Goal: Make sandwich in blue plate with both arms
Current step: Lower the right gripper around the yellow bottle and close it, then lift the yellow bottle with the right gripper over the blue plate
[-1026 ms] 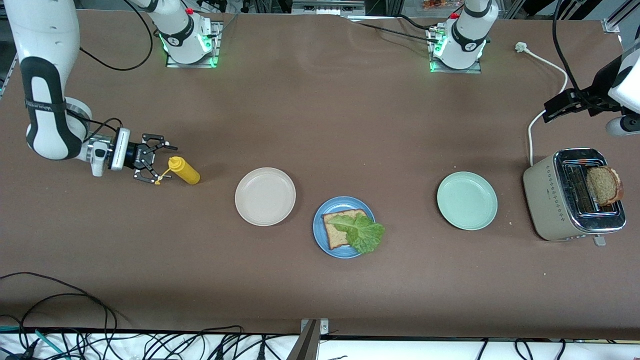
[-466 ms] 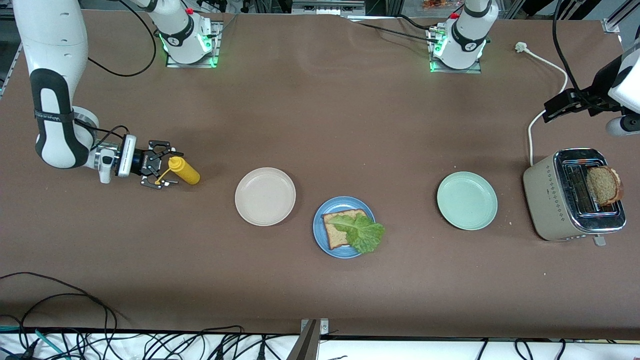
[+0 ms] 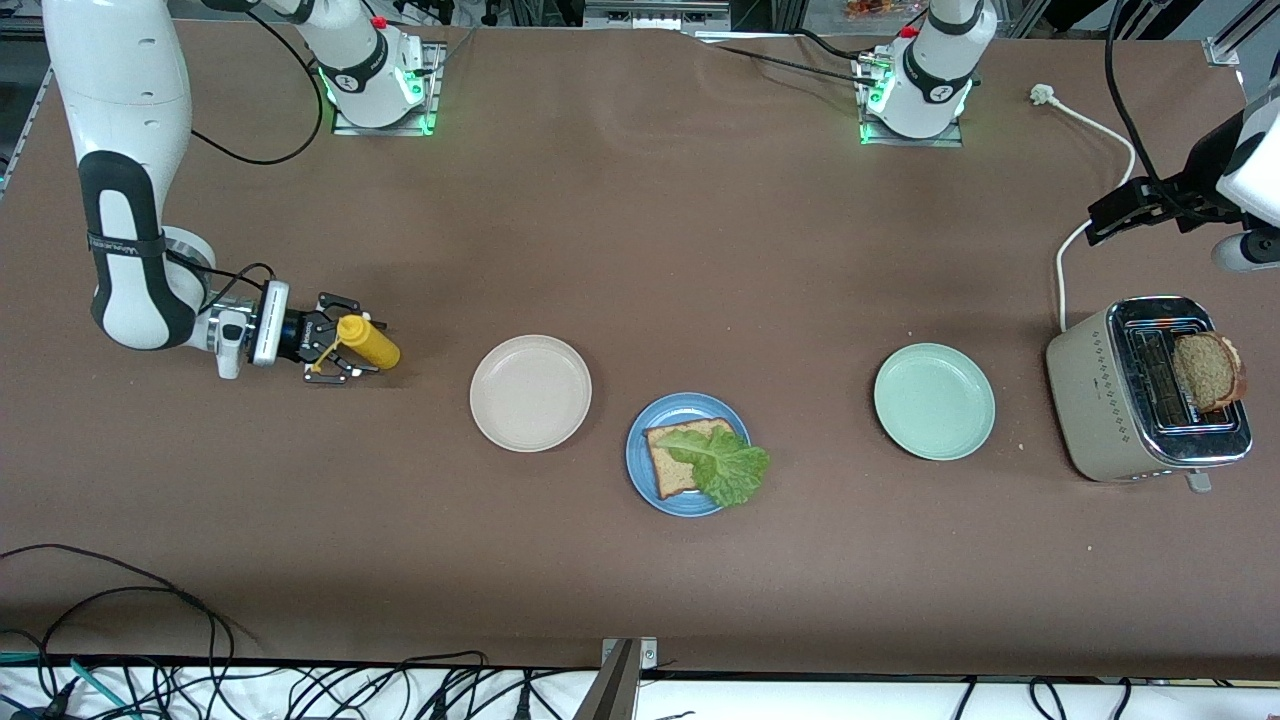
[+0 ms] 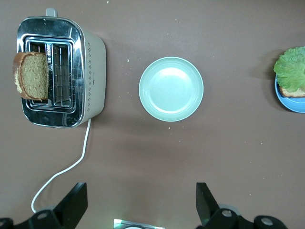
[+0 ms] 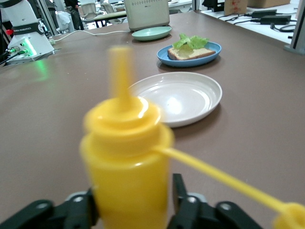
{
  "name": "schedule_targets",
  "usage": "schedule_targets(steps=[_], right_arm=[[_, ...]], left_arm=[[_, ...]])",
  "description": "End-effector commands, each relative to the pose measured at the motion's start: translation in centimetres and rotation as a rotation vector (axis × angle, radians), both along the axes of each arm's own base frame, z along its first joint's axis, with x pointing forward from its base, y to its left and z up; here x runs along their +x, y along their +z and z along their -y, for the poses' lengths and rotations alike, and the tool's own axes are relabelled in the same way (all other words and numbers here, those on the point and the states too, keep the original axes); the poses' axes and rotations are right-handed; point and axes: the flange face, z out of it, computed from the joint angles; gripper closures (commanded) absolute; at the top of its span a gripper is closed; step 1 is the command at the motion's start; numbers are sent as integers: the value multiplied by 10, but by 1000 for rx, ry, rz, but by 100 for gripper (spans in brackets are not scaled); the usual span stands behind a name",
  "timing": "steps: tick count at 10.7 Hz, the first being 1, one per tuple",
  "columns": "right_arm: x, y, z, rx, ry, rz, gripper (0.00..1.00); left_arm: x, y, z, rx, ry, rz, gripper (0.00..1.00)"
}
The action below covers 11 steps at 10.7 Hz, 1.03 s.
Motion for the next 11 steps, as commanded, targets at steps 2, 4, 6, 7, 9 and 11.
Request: schedule_targets(steps=[2,4,6,7,9,11], right_arm=[[58,36,-45,-19,40,47,100],[91,70,-84,-72,35,36,100],[117,104,-130,-147,25,32,100],[128,121,-150,-202,5,21,100],[146,158,-200,-325,-28,52,100],[150,188,-259,-454,-93,87,100]], left_arm=[[0,7,0,-1,-6,-1,0],[0,7,0,-1,-6,-1,0],[0,7,0,-1,-7,-1,0],[0,7,0,-1,-6,-1,0],[0,7,0,-1,-6,-1,0],[0,7,0,-1,-6,-1,0]])
